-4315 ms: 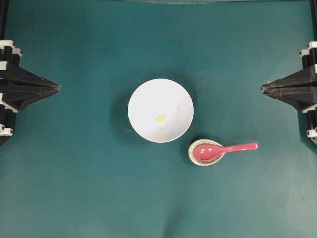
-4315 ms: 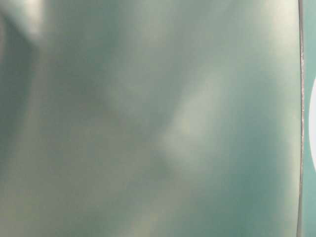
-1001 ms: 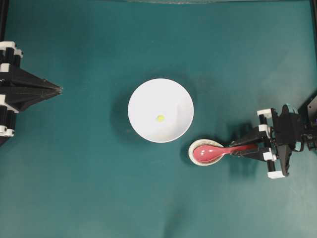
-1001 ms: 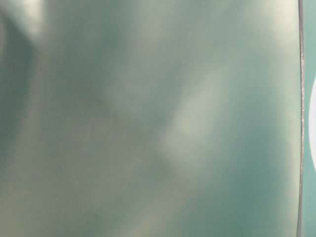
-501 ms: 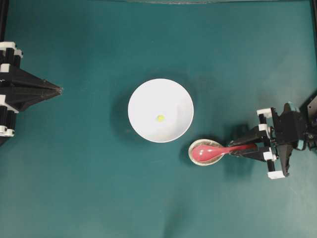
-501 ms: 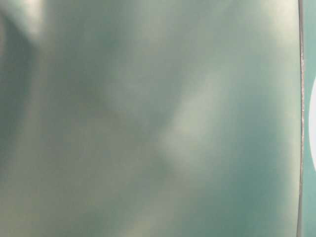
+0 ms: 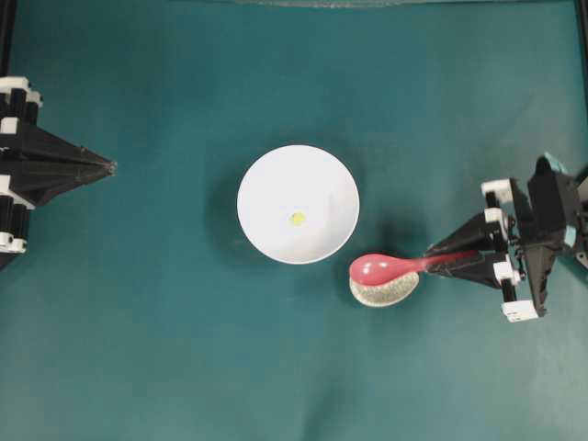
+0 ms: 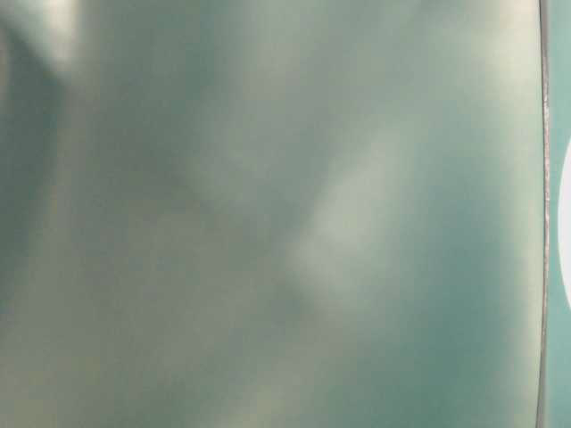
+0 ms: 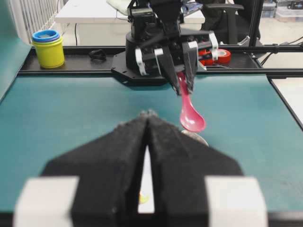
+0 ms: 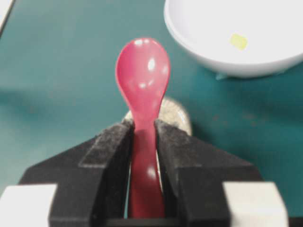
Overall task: Scoop the yellow hexagonal prism block from the bowl with a spoon using the right arm.
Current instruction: 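Lift the spoon and carry it over the white bowl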
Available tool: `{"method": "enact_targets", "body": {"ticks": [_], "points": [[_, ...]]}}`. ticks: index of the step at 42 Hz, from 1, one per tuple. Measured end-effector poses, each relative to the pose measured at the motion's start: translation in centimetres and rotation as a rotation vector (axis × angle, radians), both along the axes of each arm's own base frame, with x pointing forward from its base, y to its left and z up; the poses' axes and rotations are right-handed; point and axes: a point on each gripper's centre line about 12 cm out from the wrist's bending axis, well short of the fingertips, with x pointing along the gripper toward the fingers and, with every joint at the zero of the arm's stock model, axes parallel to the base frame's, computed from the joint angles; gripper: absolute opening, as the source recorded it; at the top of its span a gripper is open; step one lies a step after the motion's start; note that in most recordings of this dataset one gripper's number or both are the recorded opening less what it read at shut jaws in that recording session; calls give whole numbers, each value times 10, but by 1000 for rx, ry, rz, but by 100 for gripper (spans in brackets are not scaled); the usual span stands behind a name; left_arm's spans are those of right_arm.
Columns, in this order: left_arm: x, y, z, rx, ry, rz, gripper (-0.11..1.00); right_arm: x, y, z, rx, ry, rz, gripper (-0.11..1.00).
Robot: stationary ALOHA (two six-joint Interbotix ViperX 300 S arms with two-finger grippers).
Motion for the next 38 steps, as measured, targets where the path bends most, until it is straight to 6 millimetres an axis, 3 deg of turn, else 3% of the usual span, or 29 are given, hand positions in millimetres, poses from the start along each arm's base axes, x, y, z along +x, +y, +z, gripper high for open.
{"method": "enact_targets", "body": {"ticks": [8,19,38], "points": [[0,0,0,2,-2,0,0,12,-13,31,0,72,-18,23],[-1,0,1,2,-6,0,0,29,-35,50,6,195,-64,23],[-1,0,1,2,-6,0,0,71,-71,56,36,360,-149,23]]}}
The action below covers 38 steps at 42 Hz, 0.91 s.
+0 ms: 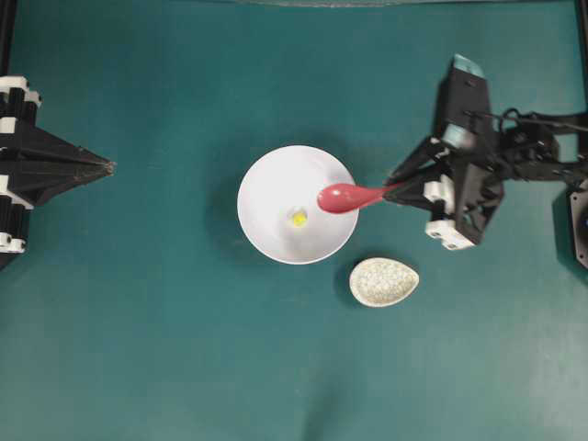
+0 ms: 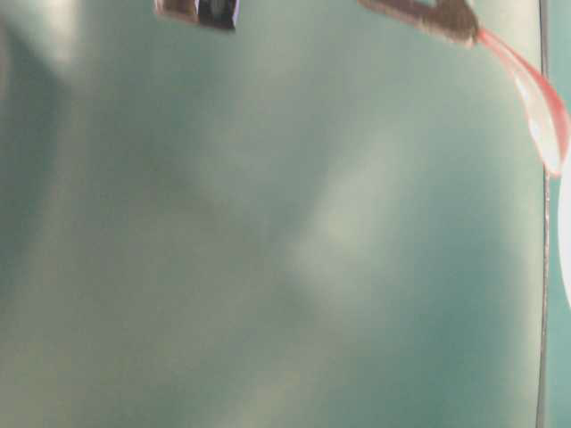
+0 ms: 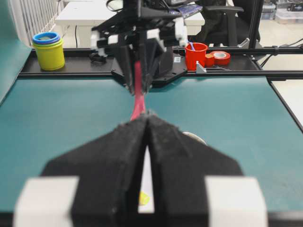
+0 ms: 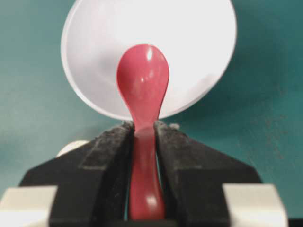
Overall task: Scoop the yellow hexagonal prism block from the bowl with a spoon using the right arm.
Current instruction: 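Lift the spoon and carry it over the white bowl, then lower the spoon into the bowl beside the yellow block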
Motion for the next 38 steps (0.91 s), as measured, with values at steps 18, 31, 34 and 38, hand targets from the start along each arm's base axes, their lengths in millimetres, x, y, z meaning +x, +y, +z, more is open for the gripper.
{"method": "enact_targets", "body": {"ticks": [18,31,34,38], "points": [[0,0,0,2,0,0,0,36,-12,-11,31,158,10,23],[0,0,0,2,0,0,0,40,-9,-14,54,239,31,23],[0,0,0,2,0,0,0,38,-9,-16,61,262,36,23],[0,0,0,2,0,0,0,36,-8,-17,68,283,39,23]]}}
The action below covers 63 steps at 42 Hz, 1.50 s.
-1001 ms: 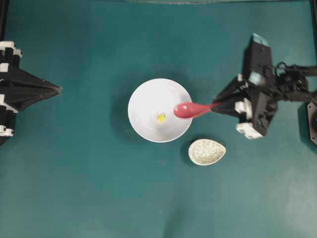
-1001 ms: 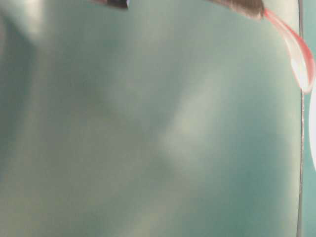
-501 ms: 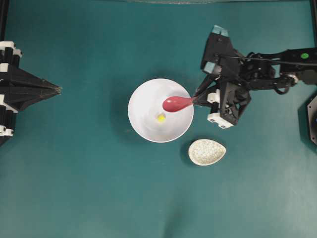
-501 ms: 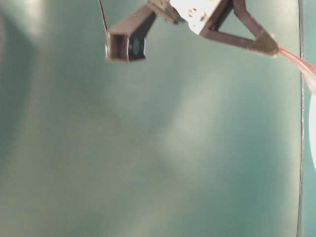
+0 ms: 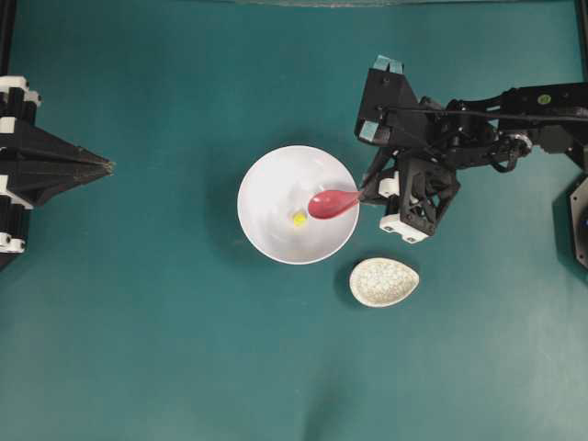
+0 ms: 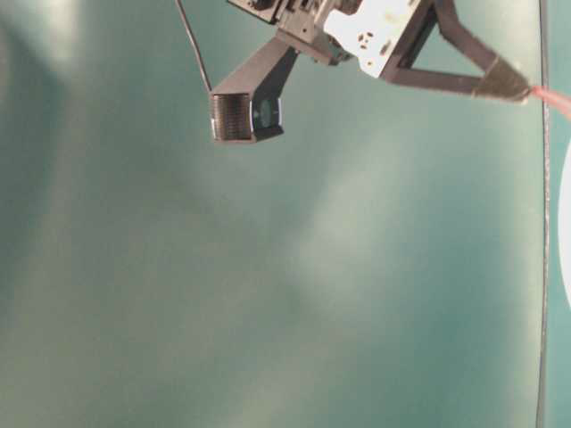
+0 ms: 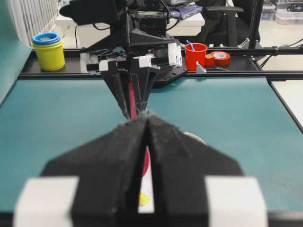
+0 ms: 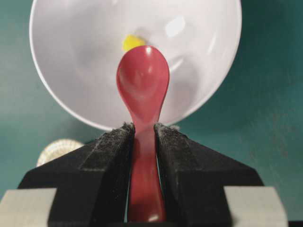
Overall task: Scoop the yellow hexagonal prism block from the bowl with a spoon using the right arm.
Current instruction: 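Lower the spoon into the bowl beside the yellow block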
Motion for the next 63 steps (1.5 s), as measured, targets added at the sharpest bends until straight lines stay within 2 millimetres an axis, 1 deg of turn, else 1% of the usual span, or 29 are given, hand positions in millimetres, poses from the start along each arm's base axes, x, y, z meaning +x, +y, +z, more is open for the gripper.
{"method": "enact_targets", "body": {"ticks": [13,29,41,50,63], "points": [[0,0,0,0,0,0,0,0,1,-2,5,24,10,23],[0,0,-4,0,37,1,0,9,0,-3,12,42,11,23],[0,0,-6,0,52,1,0,7,1,-13,26,102,19,23],[0,0,-6,0,52,1,0,12,1,-18,27,114,23,23],[0,0,-7,14,60,1,0,23,7,-20,26,118,46,23]]}}
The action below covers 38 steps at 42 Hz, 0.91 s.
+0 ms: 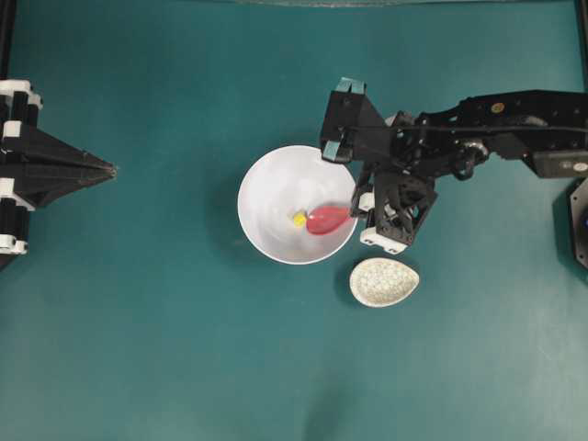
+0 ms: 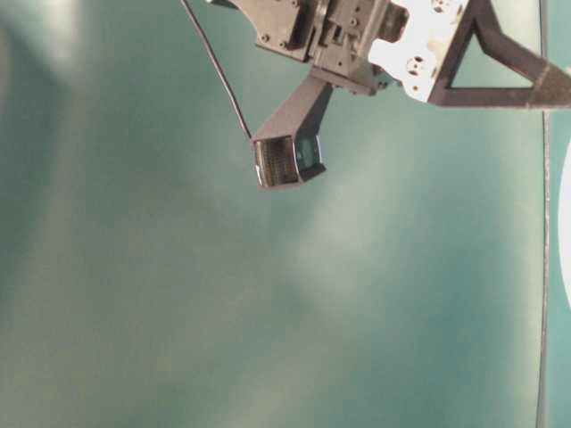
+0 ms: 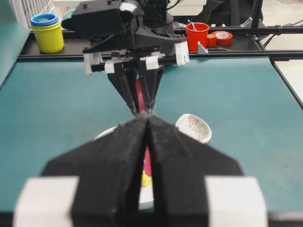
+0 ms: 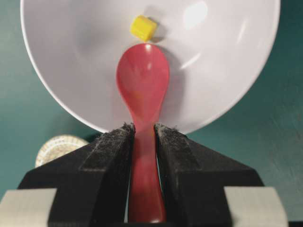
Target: Scoop the yellow hexagonal prism block from the bowl with a spoon using the right arm.
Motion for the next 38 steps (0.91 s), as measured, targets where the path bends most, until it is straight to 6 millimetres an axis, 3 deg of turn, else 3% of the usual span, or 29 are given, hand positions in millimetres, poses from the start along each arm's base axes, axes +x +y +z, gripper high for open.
{"method": "enact_targets", "body": {"ticks": [38], "points": [[0,0,-1,0,11,0,0,36,-5,-10,-35,-89,-11,23]]}}
